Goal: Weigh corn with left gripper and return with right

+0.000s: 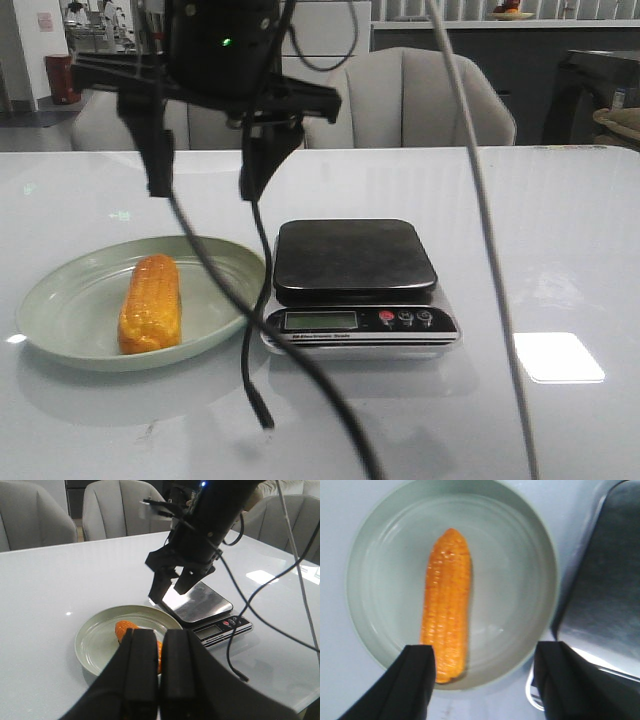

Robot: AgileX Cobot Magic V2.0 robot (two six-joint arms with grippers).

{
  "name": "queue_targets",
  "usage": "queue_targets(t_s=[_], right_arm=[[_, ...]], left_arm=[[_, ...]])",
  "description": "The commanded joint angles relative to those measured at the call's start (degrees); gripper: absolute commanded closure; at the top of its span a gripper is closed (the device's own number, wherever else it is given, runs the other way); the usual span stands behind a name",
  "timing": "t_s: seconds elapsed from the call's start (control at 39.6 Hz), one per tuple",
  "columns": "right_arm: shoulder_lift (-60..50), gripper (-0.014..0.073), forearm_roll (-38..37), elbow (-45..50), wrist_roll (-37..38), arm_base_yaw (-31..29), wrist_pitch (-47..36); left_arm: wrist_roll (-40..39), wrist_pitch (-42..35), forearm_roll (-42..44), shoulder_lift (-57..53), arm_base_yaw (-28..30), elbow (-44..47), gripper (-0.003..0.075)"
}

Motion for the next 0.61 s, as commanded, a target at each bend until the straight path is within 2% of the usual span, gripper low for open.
queue_targets(t_s=[0.0,0.15,0.33,0.43,0.58], right_arm=[[-6.29,0.0067,-1.18,-1.85,-4.95,-2.52,2.75],[-10.43,0.0067,-1.18,-0.56,-9.84,-6.98,6.42],[-17.65,0.0067,-1.18,7.35,-15.04,-11.04,5.96],[-22.86,0.0067,-1.18,13.86,-16.44,-12.35,3.39],[-33.24,0.0067,-1.26,25.64,-16.69,-12.84,-5.54]], left_arm=[[-0.12,-4.68,0.28,-0.29,0.13,-1.34,0.0606],[-0.12,-4.68,0.28,-0.29,0.13,-1.34,0.0606],[-0.12,-4.68,0.28,-0.29,0.13,-1.34,0.0606],[-0.12,-4.68,0.28,-0.29,0.13,-1.34,0.0606],[-0.12,-4.68,0.28,-0.29,0.13,-1.34,0.0606]])
